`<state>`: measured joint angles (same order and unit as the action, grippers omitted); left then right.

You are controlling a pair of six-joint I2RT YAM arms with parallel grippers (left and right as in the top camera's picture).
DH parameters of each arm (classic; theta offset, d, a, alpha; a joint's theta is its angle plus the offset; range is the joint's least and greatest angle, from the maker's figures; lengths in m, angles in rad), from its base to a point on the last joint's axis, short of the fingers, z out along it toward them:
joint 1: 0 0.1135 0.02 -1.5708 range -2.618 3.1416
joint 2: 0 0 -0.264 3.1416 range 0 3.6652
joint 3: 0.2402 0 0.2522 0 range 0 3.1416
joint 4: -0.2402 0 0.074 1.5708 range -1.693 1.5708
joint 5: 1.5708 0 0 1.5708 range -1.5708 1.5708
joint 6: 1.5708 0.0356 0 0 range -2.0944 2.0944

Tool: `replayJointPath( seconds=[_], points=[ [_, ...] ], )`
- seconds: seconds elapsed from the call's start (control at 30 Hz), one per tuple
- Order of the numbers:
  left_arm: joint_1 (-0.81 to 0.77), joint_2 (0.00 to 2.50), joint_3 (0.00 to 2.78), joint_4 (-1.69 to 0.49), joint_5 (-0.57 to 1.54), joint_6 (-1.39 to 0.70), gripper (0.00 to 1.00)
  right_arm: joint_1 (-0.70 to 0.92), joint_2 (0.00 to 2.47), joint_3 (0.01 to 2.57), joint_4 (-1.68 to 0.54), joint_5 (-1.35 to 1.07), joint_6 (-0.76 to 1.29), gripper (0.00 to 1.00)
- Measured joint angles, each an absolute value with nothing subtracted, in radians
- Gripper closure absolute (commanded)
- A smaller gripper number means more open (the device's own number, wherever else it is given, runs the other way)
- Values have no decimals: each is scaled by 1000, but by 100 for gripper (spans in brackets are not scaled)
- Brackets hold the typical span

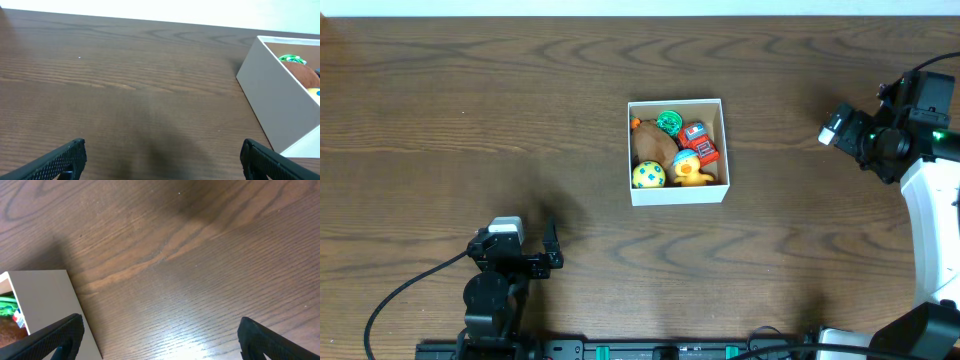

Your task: Pack container

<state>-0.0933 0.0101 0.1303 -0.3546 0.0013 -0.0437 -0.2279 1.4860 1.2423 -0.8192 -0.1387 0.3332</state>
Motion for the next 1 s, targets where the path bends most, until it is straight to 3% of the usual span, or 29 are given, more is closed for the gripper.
replayJointPath(
  seconds=[0.53,0.77,1.0],
  points=[
    [-93,10,130,-354,1,-44,2,-215,1442,1242,-839,-136,333,1],
    [-93,10,130,-354,1,-44,2,-47,1200,1241,-868,-58,242,1],
    [-93,10,130,-352,1,-44,2,30,933,1074,-710,-5,70,1]
  ],
)
